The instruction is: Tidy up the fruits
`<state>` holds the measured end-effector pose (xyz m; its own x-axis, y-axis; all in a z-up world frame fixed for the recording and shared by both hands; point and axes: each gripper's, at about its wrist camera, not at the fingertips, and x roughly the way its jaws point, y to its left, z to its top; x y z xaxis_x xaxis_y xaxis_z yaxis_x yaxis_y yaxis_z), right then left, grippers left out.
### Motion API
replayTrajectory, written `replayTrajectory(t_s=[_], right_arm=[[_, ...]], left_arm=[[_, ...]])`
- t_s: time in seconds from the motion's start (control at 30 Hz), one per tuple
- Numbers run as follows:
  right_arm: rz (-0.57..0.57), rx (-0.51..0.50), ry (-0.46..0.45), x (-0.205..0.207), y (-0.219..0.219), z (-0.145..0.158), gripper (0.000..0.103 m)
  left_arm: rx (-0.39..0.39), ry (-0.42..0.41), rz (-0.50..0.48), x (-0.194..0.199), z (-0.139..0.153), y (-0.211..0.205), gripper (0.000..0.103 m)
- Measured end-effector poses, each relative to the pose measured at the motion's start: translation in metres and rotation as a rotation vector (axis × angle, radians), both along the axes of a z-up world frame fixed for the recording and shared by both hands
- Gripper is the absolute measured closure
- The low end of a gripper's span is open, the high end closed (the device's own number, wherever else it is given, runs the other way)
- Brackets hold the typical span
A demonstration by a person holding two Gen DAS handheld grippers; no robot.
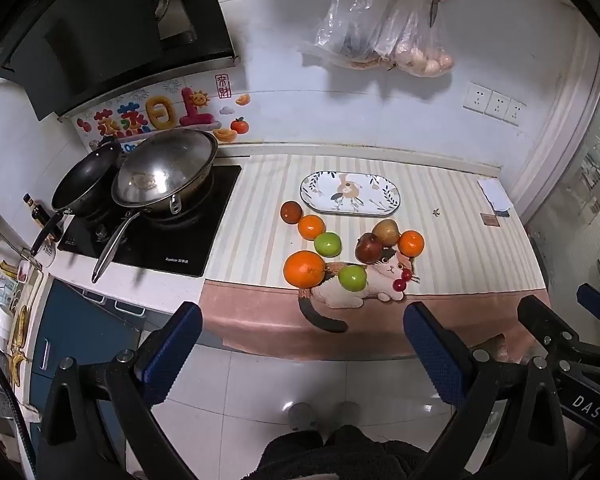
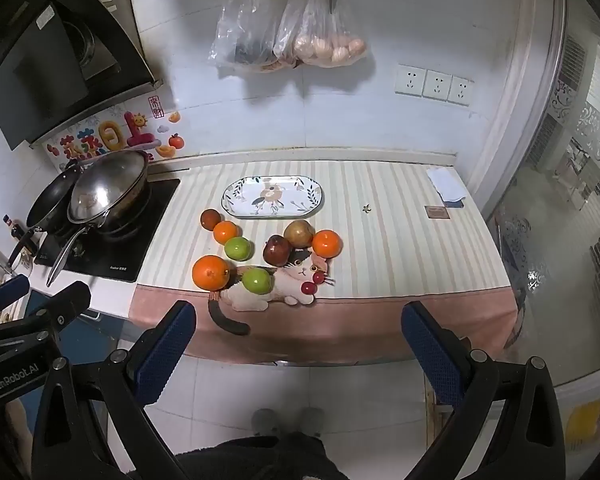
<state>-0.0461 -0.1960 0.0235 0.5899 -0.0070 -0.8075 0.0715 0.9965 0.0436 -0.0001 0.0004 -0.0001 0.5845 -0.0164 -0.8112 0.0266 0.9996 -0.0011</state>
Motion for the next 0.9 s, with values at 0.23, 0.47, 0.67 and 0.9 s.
replayTrajectory(t_s=[0.23,0.47,0.67,0.9], right_arm=[[-0.001,-0.005,0.004,0.0008,0.0003,0.0002,0.0],[0.0,0.003,0.004,-0.001,0.0002,0.0012,0.0],[-0.001,0.007,0.003,0.0002,-0.0003,0.0028,0.0],[0.005,0.014,0.002,0.0009,-0.0009,0.0061,0.0]], left_arm=[[0.002,0.006,-0.002,0.0,-0.0002,0.0004,0.0],[0.006,0.006,-0.004,-0.0003,-0.0005,0.0011,0.0],[0.009,0.006,-0.003,-0.0006,0.0006,-0.0003,0.0],[0.013,0.003,0.0,-0.0018,0.0012,-0.0064,0.0]])
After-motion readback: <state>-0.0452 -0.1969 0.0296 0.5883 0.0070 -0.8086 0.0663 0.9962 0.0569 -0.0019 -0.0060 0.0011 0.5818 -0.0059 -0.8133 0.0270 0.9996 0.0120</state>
